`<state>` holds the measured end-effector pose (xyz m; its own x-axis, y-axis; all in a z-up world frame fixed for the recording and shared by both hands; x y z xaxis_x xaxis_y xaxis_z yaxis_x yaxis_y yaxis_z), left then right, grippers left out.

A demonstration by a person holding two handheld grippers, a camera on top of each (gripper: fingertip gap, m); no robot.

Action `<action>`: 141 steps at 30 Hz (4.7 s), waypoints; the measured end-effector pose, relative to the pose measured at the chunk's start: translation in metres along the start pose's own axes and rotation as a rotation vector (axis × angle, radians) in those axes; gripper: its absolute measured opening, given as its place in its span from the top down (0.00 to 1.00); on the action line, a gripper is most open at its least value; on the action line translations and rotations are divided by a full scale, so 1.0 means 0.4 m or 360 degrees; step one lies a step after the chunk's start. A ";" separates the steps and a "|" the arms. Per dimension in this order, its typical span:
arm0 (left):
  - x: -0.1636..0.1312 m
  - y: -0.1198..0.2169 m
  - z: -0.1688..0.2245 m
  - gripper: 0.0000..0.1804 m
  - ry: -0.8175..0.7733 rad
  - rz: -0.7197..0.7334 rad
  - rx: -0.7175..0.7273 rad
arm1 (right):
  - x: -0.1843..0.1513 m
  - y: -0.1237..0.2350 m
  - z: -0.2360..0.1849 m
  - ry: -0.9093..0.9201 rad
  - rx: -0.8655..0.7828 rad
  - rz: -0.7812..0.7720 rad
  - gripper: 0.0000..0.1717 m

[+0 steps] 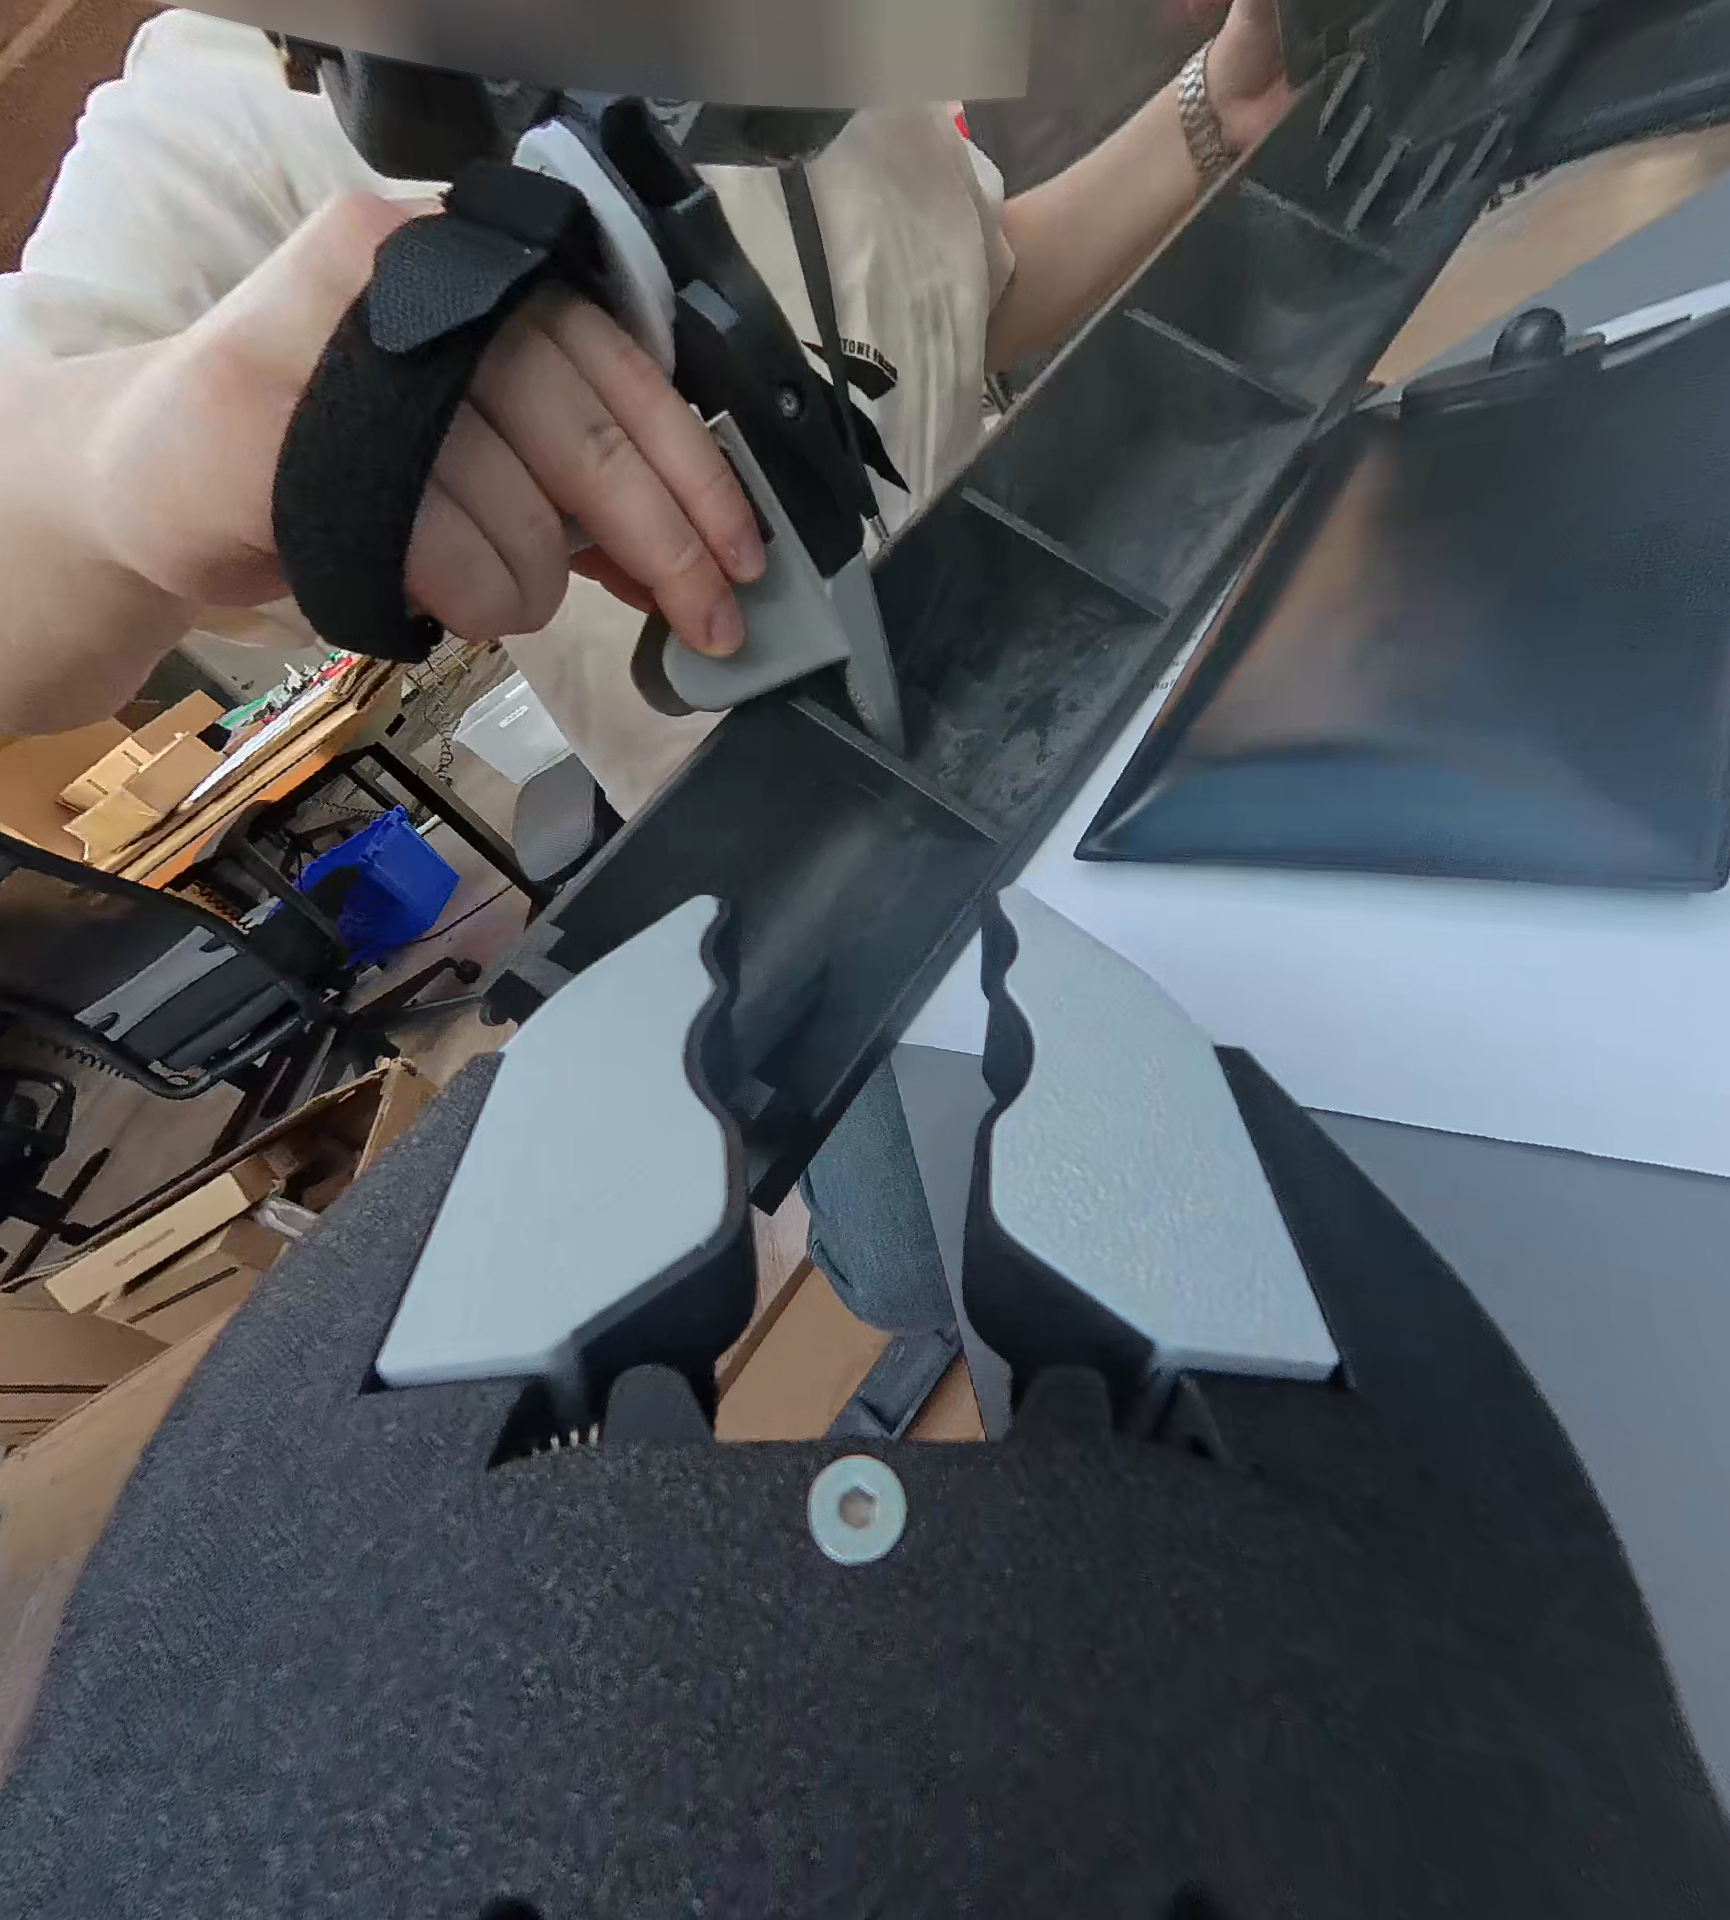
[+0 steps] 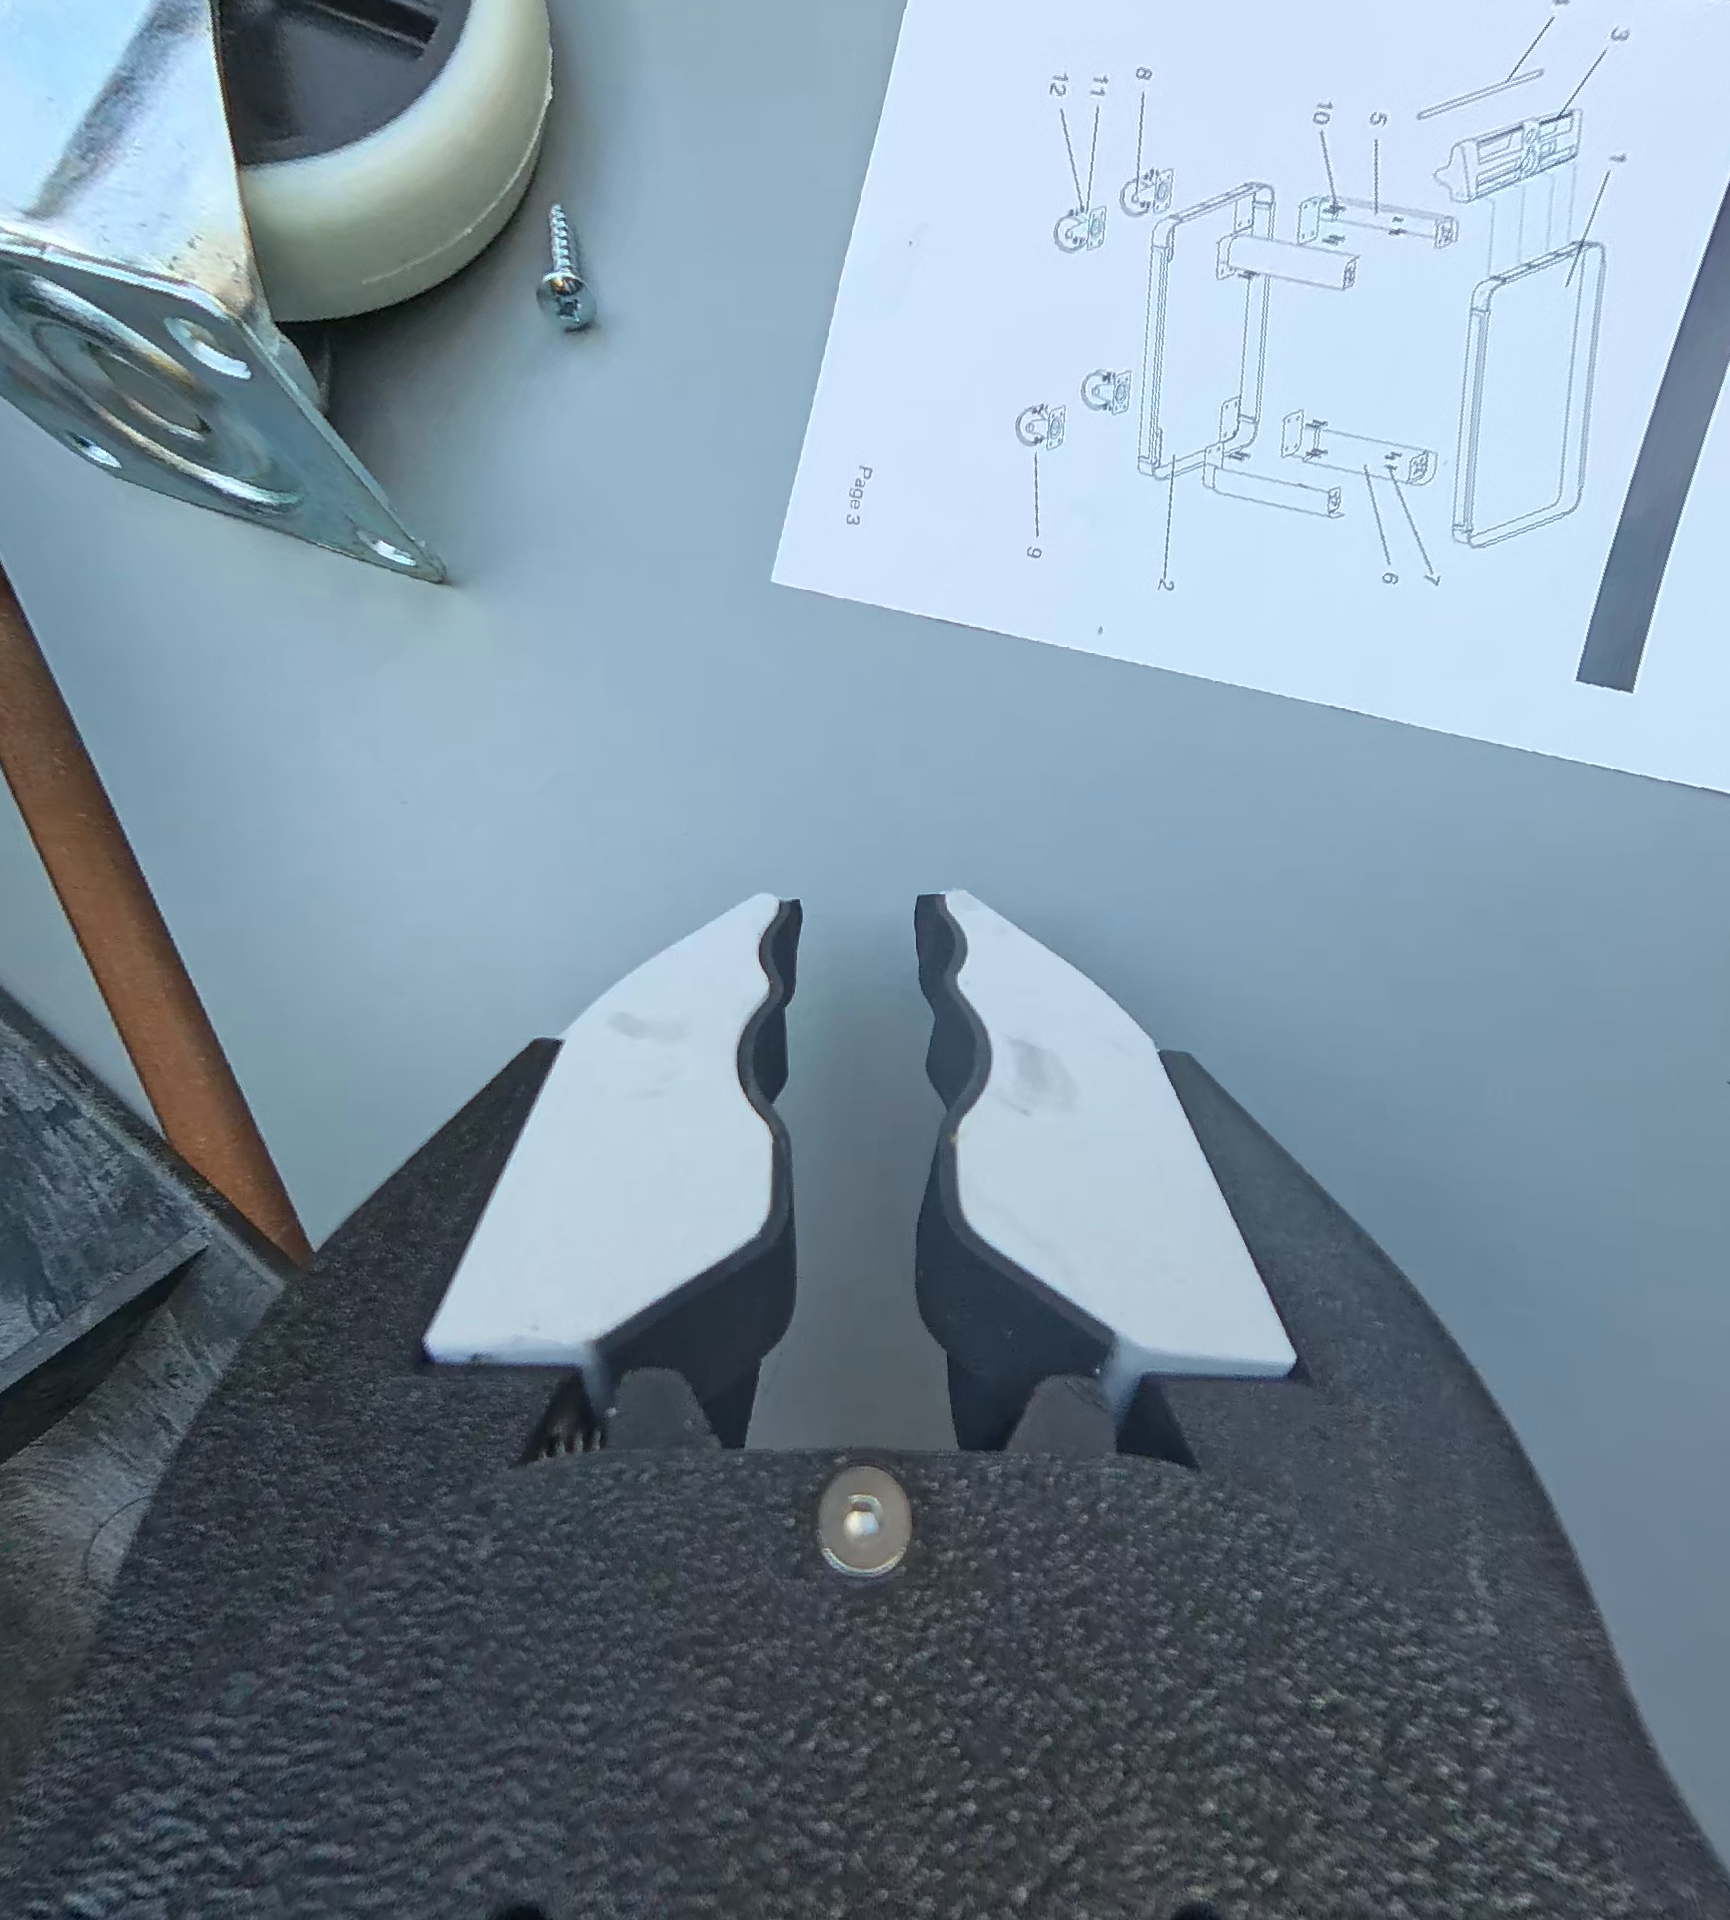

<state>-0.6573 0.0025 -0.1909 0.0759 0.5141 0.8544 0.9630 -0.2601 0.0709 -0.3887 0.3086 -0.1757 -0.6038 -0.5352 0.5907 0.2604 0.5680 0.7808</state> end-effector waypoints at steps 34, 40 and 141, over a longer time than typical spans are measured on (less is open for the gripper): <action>-0.046 0.024 -0.160 0.66 0.0515 0.0008 0.0341 | -0.004 -0.007 0.000 -0.0001 0.0016 -0.0040 0.87; -0.122 0.003 -0.254 0.55 0.0961 -0.0088 0.0248 | -0.004 -0.009 0.000 -0.0002 0.0017 -0.0050 0.87; -0.067 0.038 -0.054 0.72 0.0627 -0.0289 -0.0189 | -0.016 -0.034 -0.010 0.0022 0.0060 -0.0180 0.87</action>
<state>-0.6504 -0.0327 -0.2016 -0.2183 0.2156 0.9518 0.9133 -0.2984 0.2771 -0.3856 0.3019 -0.1891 -0.6172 -0.6057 0.5023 0.1624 0.5265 0.8345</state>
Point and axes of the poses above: each gripper's, where its closed fingertips meet, y back along the fingers, x out of its top, z = x × y across the jaws, the point moved 9 cm from there along y, back along the fingers, and after that the axes turned 9 degrees about x, right-handed, at the moved point
